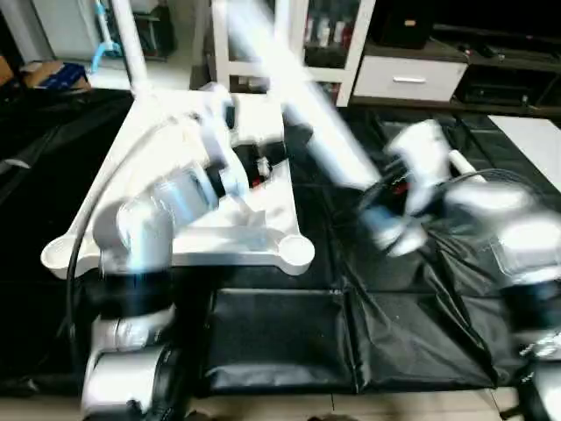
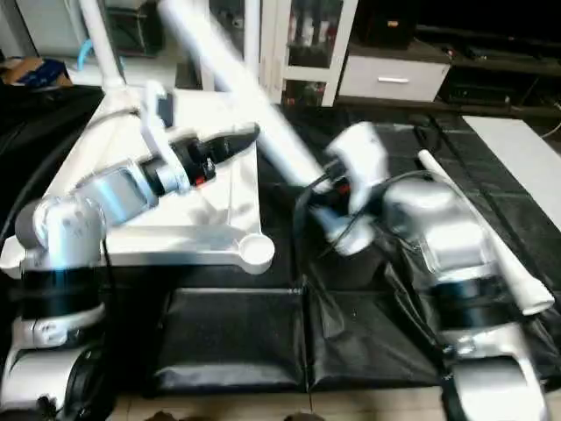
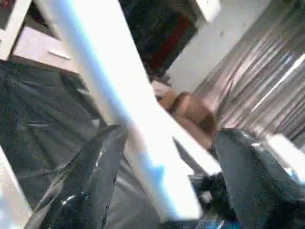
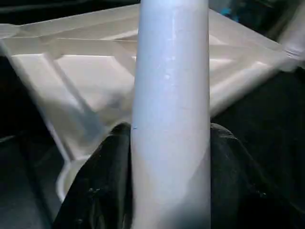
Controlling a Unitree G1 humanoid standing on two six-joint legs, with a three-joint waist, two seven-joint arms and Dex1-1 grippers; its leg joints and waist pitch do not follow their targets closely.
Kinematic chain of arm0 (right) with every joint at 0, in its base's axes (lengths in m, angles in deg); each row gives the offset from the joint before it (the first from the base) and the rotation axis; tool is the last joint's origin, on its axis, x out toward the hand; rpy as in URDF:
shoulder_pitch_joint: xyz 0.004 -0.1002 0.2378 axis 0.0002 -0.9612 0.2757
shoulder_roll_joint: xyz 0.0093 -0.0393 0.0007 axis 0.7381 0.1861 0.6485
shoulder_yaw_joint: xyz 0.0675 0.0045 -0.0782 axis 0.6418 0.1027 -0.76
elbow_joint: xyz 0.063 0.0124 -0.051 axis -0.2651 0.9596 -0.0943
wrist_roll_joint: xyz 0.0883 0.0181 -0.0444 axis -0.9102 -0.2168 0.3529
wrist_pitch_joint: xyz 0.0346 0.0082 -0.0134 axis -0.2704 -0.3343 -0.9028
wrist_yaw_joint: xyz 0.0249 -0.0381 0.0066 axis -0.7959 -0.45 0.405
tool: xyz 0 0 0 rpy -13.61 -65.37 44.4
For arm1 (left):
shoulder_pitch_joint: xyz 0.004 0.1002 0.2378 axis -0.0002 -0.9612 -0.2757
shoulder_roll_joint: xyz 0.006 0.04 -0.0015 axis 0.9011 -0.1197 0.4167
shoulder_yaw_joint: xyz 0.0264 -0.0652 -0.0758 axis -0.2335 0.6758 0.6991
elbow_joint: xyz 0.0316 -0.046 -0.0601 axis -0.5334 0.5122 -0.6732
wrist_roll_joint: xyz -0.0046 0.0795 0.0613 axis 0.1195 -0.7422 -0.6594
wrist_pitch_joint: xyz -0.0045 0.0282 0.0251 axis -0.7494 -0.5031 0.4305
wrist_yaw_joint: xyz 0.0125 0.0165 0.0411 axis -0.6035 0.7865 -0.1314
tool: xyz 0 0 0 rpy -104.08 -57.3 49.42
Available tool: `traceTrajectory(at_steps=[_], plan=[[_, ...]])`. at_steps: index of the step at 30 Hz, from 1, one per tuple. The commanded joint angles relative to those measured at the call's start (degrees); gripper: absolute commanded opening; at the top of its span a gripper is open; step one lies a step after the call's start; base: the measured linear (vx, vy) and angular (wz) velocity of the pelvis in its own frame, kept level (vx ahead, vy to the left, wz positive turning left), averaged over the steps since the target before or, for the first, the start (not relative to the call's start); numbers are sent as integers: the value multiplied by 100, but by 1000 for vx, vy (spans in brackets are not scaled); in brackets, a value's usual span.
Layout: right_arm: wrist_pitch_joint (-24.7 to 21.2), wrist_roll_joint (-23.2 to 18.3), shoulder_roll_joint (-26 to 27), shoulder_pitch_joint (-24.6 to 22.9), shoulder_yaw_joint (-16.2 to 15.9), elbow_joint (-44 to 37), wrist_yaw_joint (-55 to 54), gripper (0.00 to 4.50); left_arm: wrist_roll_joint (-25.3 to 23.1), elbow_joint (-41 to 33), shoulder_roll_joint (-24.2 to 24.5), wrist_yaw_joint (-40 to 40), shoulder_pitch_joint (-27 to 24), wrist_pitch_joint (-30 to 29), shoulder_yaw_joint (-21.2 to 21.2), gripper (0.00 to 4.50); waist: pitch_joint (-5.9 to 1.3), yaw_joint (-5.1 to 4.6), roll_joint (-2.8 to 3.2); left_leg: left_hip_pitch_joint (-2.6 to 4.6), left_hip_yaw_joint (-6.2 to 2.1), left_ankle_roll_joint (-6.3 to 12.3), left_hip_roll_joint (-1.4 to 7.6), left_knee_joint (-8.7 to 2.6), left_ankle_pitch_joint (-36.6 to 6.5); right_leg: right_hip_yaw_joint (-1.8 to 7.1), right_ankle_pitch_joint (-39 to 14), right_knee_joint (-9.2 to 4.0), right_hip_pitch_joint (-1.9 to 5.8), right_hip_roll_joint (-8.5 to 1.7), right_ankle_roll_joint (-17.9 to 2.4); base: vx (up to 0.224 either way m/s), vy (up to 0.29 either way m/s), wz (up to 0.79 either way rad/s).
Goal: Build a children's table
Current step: Pick table leg
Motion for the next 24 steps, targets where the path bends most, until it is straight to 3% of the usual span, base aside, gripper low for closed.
traceTrajectory(at_steps=[1,7,14,24], plan=[[41,39,-80,-45,20,-216,18,181,172,37,-80,132,131,-117,105,372,-428,2,-21,85,57,291,18,-381,-1010,115,-1420,-444,359,-147,-1063,0,0,0],[40,-55,43,-260,-127,-708,-11,181,217,109,-178,521,214,-124,252,429,-447,2,-25,55,50,423,21,-376,-707,118,-907,-398,402,-163,-1157,0,0,0],[58,-53,94,-302,-177,-824,-83,181,127,332,-240,841,314,116,436,450,-431,-15,-31,65,48,347,19,-385,-916,119,-1275,-446,396,-173,-1038,0,0,0],[-20,4,292,-323,-228,-813,-337,181,286,289,-299,1072,329,213,567,354,-437,-3,-7,66,47,341,20,-385,-806,125,-1042,-417,390,-174,-1108,0,0,0]])
